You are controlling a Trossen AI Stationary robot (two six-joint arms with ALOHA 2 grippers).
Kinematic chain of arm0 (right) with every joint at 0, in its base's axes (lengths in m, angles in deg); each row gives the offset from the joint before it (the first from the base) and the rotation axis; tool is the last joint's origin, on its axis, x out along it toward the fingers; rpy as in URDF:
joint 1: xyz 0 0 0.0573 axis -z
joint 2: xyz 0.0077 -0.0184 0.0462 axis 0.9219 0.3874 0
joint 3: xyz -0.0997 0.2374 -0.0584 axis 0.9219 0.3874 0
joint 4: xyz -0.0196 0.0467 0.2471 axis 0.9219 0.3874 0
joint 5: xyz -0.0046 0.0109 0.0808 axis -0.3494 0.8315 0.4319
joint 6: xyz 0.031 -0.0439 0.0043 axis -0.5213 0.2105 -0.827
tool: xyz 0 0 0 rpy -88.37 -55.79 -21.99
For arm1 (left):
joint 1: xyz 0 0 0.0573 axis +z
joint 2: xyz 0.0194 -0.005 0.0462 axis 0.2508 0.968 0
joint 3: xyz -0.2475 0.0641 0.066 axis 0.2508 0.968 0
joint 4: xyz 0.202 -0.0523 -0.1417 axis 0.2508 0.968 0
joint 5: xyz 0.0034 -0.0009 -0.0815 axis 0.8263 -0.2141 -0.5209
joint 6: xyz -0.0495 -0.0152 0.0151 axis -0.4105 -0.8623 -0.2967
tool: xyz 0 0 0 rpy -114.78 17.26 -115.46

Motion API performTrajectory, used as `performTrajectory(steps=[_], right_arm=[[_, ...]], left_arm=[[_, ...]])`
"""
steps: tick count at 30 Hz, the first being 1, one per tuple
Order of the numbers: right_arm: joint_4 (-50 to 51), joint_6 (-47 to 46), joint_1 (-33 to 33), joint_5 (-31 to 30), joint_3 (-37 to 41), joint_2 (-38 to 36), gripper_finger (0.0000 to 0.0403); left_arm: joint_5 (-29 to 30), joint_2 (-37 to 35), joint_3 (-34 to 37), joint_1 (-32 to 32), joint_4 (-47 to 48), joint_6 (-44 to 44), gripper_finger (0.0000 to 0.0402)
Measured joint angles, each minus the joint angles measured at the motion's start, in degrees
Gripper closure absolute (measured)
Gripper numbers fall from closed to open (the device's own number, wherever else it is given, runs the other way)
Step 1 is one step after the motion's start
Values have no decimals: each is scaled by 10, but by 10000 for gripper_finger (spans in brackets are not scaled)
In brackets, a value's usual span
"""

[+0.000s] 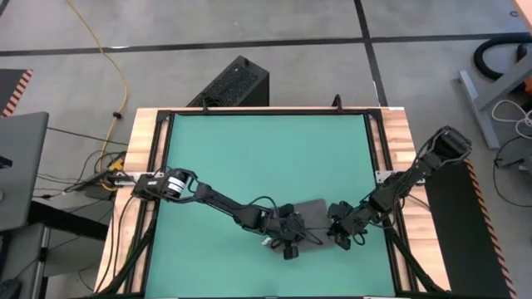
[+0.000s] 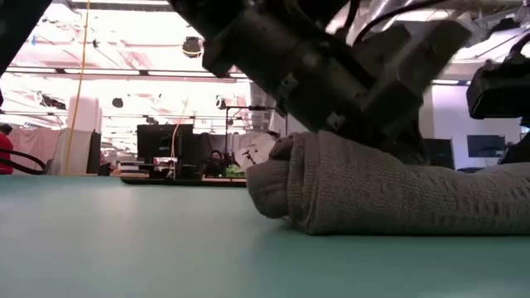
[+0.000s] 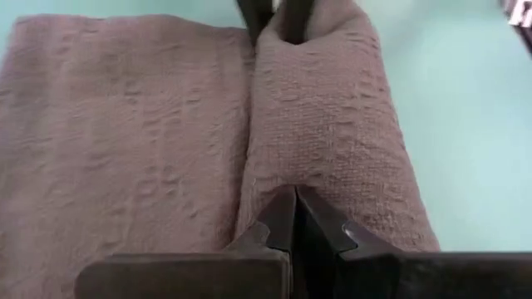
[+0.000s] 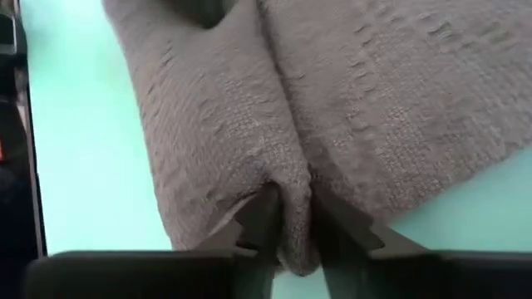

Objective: Roll towel
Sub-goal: Roll the gray towel

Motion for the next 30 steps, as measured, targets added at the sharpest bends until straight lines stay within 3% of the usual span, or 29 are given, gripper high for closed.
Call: performTrajectory(steps=[3,8,11,16,20,25,30], right_arm=[[21,26,0,20,-12,-28,264],[136,27,-3,19,-37,-119,218],[190,23,-12,-2,-41,-174,207],[177,63,-72,-58,-43,-227,207],[100,200,-156,-160,-43,-205,211],[12,393,-234,-265,-44,-121,211],[-6,431,-253,-314,-44,-25,210]], left_arm=[[1,7,-1,-2,-4,-2,401],[0,9,-1,-2,0,-4,401],[-2,9,-1,-1,0,-3,401],[-15,9,0,4,4,-1,401],[-20,10,0,5,4,8,401],[-16,15,10,3,-12,-8,401],[-22,16,42,2,-65,-41,401]])
